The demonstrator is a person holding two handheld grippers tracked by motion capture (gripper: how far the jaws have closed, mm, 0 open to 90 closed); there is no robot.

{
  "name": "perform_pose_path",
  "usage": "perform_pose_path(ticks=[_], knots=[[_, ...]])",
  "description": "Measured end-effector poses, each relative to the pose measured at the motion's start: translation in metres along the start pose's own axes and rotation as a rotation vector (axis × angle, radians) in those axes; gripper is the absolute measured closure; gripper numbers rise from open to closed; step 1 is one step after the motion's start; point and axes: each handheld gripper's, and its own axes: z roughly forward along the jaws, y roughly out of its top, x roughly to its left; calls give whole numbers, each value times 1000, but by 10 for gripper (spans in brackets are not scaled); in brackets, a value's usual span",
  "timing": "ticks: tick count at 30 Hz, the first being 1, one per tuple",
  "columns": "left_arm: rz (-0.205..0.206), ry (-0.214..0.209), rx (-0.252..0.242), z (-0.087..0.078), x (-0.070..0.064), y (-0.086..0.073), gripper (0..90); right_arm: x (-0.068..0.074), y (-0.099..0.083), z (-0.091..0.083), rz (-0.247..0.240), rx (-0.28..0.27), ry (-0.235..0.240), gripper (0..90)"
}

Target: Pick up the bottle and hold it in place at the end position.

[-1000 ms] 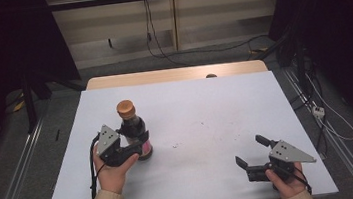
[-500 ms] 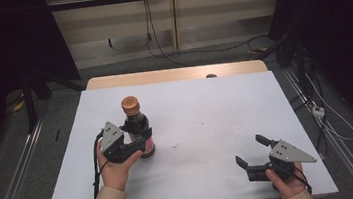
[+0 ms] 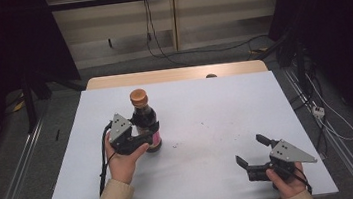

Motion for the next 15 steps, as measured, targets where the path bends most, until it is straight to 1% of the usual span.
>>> perform_pose_path(ticks=[1, 3, 5, 6, 8, 9, 10, 11, 12, 15], knots=[[25, 1, 4, 1, 2, 1, 305, 0, 0, 0, -2, -1, -1, 17], [10, 1, 2, 5, 1, 2, 304, 0, 0, 0, -2, -3, -1, 17], [16, -3, 3, 8, 1, 4, 305, 1, 1, 0, -5, -4, -1, 17], [10, -6, -1, 10, 0, 4, 305, 1, 1, 0, -8, -5, -1, 17], [32, -8, -1, 13, -1, 7, 305, 1, 1, 0, -7, -8, -5, 17], [36, -11, 0, 14, -1, 8, 305, 1, 1, -1, -7, -9, -5, 17], [16, -18, -4, 18, -4, 9, 305, 1, 1, -1, -7, -8, -3, 17], [16, -18, -4, 18, -4, 9, 305, 0, 1, -1, -7, -7, -3, 17], [39, -27, -3, 21, -4, 11, 305, 1, 1, -1, -6, -7, -3, 17], [36, -32, -2, 25, -5, 13, 305, 1, 1, -1, -10, -10, -4, 17]])
